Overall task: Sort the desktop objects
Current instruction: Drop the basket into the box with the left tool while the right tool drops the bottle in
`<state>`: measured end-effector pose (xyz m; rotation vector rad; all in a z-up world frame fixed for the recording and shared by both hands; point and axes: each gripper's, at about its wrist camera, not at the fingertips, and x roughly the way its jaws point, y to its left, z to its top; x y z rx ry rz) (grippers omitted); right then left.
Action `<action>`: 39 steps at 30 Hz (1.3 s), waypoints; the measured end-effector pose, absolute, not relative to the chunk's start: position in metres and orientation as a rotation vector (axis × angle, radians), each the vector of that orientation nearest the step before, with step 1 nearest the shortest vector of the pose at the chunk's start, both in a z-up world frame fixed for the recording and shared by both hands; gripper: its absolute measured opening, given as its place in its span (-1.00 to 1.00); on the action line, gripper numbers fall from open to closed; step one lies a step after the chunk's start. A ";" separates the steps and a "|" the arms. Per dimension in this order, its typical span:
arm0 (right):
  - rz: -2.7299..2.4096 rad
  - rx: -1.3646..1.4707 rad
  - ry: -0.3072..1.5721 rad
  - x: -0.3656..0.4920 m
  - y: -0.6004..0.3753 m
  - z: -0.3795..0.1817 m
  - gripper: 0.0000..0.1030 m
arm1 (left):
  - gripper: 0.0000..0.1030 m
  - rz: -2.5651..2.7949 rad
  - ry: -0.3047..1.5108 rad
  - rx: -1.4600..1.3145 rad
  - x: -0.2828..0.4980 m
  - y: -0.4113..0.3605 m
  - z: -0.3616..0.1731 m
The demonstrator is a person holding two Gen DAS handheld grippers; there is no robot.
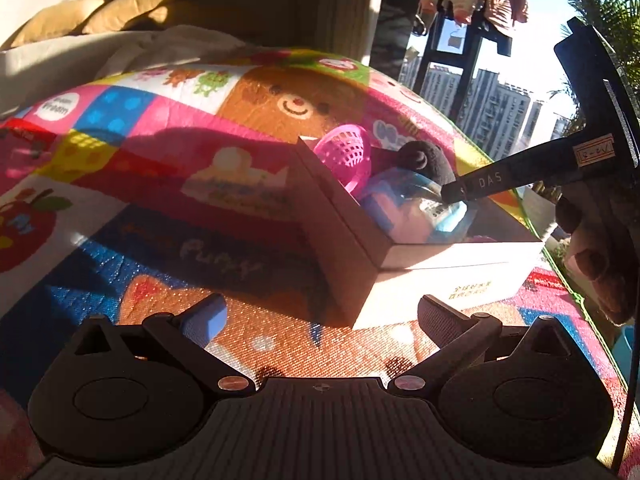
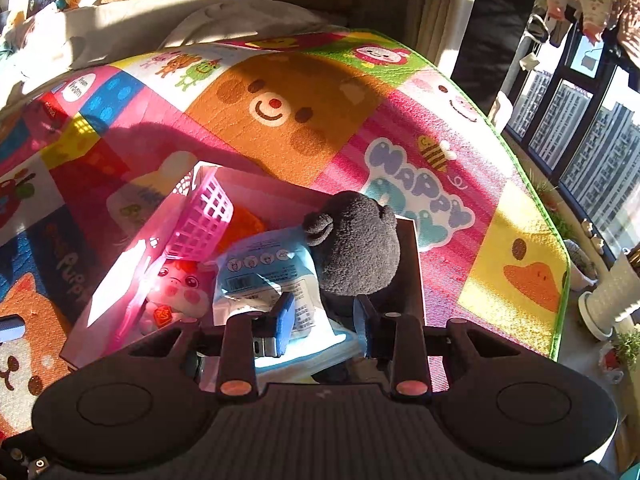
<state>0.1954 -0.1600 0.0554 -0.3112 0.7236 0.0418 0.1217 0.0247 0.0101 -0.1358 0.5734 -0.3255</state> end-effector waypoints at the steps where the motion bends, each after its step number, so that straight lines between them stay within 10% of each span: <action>1: 0.000 -0.348 0.721 0.193 -0.161 0.055 -0.44 | 1.00 -0.326 0.574 -0.137 0.122 0.025 0.010; 12: 0.049 -0.166 0.577 0.162 -0.193 0.091 -0.40 | 1.00 -0.316 0.596 -0.155 0.124 0.027 0.009; 17: -0.021 -0.002 0.595 0.137 -0.246 0.076 0.76 | 1.00 -0.343 0.597 -0.081 0.124 0.014 0.013; 19: -0.024 0.062 0.607 0.128 -0.265 0.067 0.88 | 1.00 -0.379 0.591 -0.036 0.124 0.002 0.017; 39: 0.208 0.419 0.766 0.185 -0.252 0.023 1.00 | 1.00 -0.458 0.683 -0.035 0.154 -0.020 0.016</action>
